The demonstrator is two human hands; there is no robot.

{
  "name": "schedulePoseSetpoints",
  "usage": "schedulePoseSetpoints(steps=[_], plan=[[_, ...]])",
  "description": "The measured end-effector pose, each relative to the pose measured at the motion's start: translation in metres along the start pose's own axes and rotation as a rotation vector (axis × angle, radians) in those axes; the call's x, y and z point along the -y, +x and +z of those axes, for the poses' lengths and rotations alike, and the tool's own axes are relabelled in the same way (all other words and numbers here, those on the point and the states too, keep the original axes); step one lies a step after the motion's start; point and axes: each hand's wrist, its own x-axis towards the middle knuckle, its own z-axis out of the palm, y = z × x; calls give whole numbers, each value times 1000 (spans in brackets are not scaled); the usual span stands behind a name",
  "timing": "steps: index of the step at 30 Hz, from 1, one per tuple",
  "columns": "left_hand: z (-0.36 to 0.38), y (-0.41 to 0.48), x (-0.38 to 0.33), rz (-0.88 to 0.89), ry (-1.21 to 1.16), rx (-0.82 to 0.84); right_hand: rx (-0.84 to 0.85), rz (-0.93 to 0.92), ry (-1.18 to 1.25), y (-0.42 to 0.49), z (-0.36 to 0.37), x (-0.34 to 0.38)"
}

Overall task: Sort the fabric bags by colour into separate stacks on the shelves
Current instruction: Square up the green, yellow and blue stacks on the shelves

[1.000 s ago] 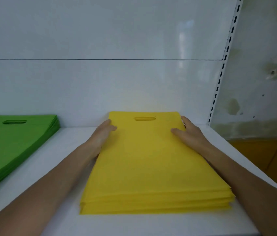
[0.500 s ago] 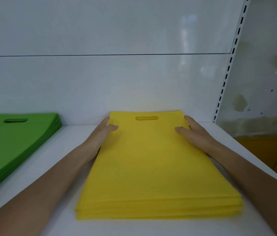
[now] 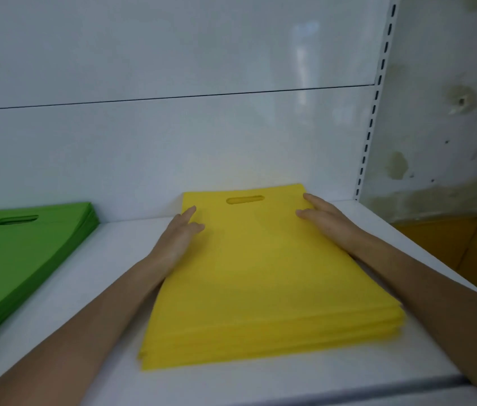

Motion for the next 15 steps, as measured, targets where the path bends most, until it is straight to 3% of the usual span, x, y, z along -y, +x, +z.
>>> schedulePoseSetpoints(steps=[4, 9, 13, 15], plan=[[-12, -32, -7, 27, 136, -77, -48, 97, 57, -18, -12, 8], [-44, -113, -22, -45, 418, 137, 227, 189, -351, -76, -49, 35], [-50, -161, -16, 75, 667, 297, 464, 231, -622, -142, -52, 53], [-47, -169, -14, 114, 805, 317, 502, 197, -747, -160, -46, 53]])
